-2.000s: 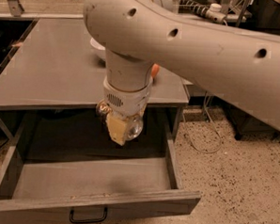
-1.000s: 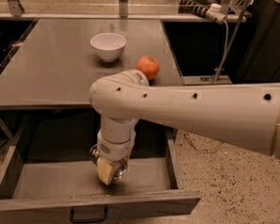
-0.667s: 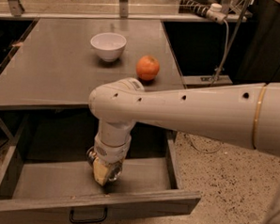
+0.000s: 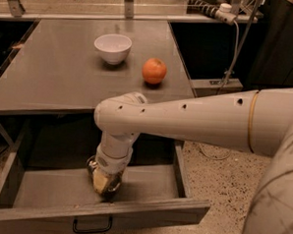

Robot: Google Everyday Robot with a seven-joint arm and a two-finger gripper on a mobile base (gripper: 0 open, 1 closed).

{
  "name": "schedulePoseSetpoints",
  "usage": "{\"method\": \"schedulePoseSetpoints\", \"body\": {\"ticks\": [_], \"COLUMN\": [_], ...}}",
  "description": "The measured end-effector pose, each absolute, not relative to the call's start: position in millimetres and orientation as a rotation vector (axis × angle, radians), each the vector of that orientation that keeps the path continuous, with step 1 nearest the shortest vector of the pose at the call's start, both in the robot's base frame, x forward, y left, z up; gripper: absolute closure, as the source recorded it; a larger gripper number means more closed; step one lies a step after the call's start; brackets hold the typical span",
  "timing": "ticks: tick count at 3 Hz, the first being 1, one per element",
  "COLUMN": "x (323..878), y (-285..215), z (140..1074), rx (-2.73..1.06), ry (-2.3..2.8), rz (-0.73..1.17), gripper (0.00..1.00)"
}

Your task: Place orange can into top drawer

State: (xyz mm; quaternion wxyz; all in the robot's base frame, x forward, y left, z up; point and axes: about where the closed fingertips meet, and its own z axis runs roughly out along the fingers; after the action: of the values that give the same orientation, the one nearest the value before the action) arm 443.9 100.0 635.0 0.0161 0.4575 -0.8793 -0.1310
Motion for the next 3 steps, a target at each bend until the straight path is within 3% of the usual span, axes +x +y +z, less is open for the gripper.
{"method": "schedulePoseSetpoints", "body": {"ticks": [3], "x": [444.1], "y": [100.4], "z": [634.9], "rx": [1.423], "ry": [-2.736], "rz": [-0.409], "gripper": [0.35]}}
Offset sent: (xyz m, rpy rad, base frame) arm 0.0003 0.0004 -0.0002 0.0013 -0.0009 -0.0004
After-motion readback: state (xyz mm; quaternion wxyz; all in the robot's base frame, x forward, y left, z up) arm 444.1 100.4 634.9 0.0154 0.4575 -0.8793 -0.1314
